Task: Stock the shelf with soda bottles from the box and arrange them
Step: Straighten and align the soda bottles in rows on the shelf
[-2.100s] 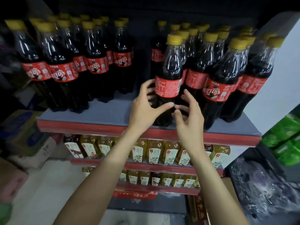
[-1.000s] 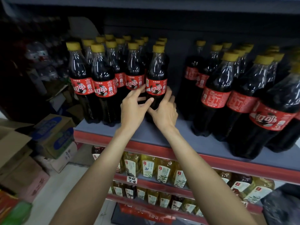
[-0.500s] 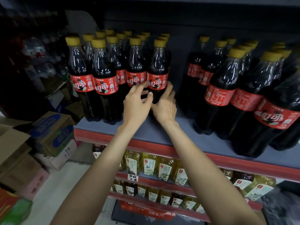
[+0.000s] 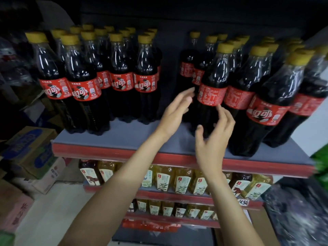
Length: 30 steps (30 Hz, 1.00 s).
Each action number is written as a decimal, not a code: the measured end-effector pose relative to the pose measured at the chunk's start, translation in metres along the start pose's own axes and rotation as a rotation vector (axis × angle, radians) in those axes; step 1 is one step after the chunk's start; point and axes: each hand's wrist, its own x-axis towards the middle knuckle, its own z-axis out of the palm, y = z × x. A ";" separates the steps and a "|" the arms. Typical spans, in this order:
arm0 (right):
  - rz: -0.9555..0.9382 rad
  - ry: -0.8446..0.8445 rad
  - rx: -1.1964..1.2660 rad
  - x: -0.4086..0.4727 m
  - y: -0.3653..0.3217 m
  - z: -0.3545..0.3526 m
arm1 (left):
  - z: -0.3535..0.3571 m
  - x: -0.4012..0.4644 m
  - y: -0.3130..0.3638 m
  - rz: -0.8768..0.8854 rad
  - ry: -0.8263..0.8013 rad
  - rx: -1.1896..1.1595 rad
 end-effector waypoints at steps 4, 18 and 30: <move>0.021 -0.153 -0.021 0.010 0.000 -0.003 | 0.014 0.007 0.006 -0.125 -0.032 -0.016; -0.063 -0.584 0.339 0.020 -0.050 0.062 | -0.078 -0.074 0.003 0.130 0.413 0.241; -0.192 -0.557 0.094 0.010 -0.088 0.106 | -0.118 -0.087 0.018 0.094 0.512 0.495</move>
